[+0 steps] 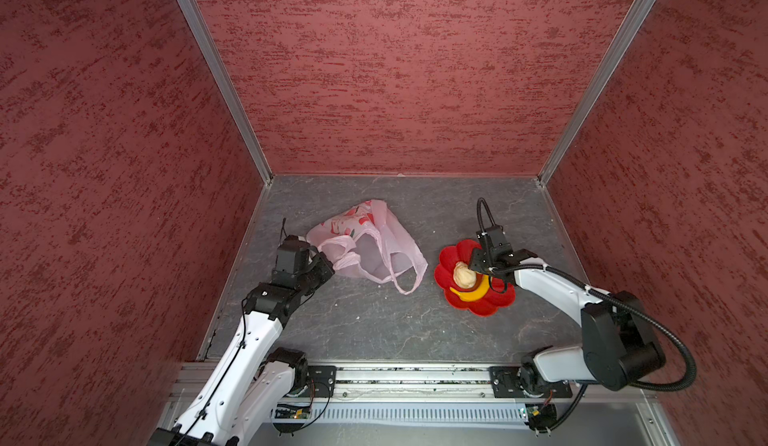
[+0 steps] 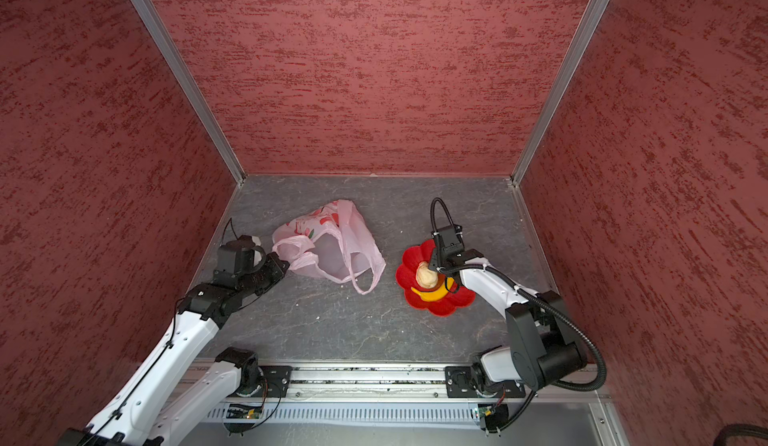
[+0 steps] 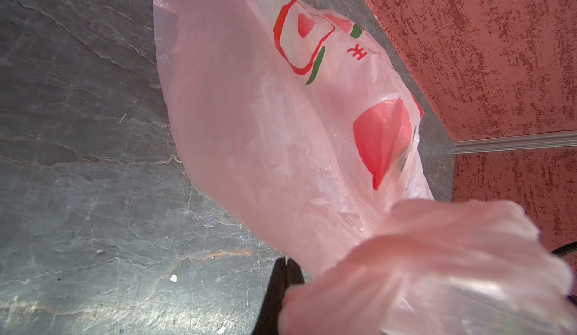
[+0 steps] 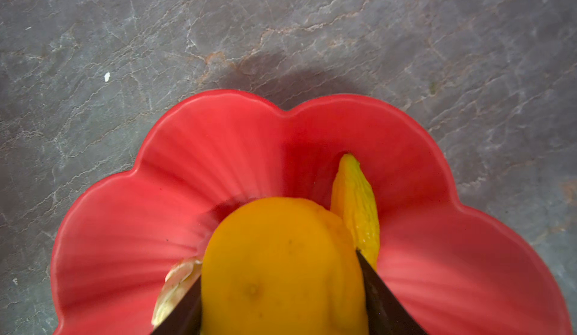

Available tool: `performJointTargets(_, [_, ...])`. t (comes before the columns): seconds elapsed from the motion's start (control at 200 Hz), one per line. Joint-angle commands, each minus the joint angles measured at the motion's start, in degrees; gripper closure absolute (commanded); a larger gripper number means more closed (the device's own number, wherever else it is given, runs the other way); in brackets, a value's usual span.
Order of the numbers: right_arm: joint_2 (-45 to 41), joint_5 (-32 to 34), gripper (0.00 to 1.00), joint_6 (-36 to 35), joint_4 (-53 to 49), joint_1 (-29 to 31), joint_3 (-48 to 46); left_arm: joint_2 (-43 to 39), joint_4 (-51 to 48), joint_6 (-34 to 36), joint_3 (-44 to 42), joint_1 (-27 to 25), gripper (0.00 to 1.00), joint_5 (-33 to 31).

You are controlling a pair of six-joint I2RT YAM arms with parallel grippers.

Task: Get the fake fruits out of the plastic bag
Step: 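Lower the lemon onto the red plate and open the right gripper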

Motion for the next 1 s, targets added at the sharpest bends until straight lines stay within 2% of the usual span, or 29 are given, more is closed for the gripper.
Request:
performJointTargets(0.0, [0.9, 1.2, 0.44, 1.0, 1.0, -0.4, -0.1, -0.8, 0.4, 0.9, -0.2, 0.3, 1.0, 0.0])
performJointTargets(0.992, [-0.6, 1.9, 0.27, 0.3, -0.4, -0.4, 1.5, -2.7, -0.9, 1.3, -0.4, 0.8, 1.0, -0.1])
